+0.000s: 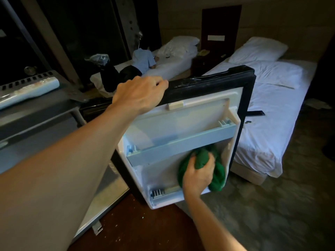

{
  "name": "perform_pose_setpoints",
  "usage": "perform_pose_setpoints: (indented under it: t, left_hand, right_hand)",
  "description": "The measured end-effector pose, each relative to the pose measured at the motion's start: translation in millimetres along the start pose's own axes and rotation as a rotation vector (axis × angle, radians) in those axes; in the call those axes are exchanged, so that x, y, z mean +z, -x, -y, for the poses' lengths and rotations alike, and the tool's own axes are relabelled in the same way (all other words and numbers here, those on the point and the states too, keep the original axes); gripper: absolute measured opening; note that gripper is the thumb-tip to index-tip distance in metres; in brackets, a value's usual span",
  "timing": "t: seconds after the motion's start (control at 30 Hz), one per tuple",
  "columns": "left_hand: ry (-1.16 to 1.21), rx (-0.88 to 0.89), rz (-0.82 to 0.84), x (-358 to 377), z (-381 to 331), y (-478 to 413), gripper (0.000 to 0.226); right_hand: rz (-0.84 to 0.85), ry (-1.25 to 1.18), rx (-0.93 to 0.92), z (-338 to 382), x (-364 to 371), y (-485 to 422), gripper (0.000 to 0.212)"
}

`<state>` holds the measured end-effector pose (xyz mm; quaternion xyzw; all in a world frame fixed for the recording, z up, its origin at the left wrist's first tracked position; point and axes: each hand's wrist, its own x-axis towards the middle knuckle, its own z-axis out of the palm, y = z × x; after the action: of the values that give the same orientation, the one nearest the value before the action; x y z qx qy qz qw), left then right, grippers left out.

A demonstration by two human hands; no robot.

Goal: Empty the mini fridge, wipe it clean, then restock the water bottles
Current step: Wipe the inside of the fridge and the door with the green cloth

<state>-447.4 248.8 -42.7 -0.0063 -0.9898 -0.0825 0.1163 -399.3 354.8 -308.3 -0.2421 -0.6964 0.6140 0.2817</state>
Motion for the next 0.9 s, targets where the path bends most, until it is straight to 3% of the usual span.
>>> perform_pose_setpoints:
  t: [0.1, 0.17, 0.23, 0.33, 0.43, 0.5, 0.6, 0.67, 0.77, 0.9]
  left_hand:
    - [-0.008, -0.011, 0.002, 2, 1, -3, 0.038]
    - [-0.015, -0.025, 0.002, 1, 0, -4, 0.038]
    - [-0.022, -0.032, 0.018, 3, 1, -5, 0.038]
    - [-0.021, -0.029, 0.007, 3, 1, -8, 0.037]
    - [-0.027, -0.012, -0.017, 6, 2, -6, 0.039]
    - [-0.029, -0.013, -0.024, 6, 2, -9, 0.041]
    - [-0.024, -0.028, -0.012, 7, 3, -13, 0.043]
    - [-0.032, -0.024, -0.026, 7, 3, -13, 0.043]
    - [-0.03, -0.003, -0.031, 7, 4, -8, 0.042]
    - [0.012, -0.014, -0.008, 4, 4, -6, 0.034]
  right_hand:
    - [0.404, 0.178, -0.132, -34, 3, 44, 0.041]
    - [0.479, 0.213, -0.179, -42, -1, 44, 0.032]
    - [0.342, 0.112, -0.043, -31, -3, 25, 0.028]
    - [-0.011, -0.076, 0.278, -1, -9, -32, 0.037]
    - [-0.061, -0.129, 0.275, 10, -12, -33, 0.034]
    - [0.106, -0.112, 0.145, 5, 2, 6, 0.025]
    - [0.519, -0.038, -0.208, -4, 25, 71, 0.032]
    - [0.592, 0.024, -0.391, -1, 32, 81, 0.028]
    - [0.472, -0.082, -0.344, 8, 22, 70, 0.031]
    - [0.127, -0.295, 0.112, 40, 5, 17, 0.028]
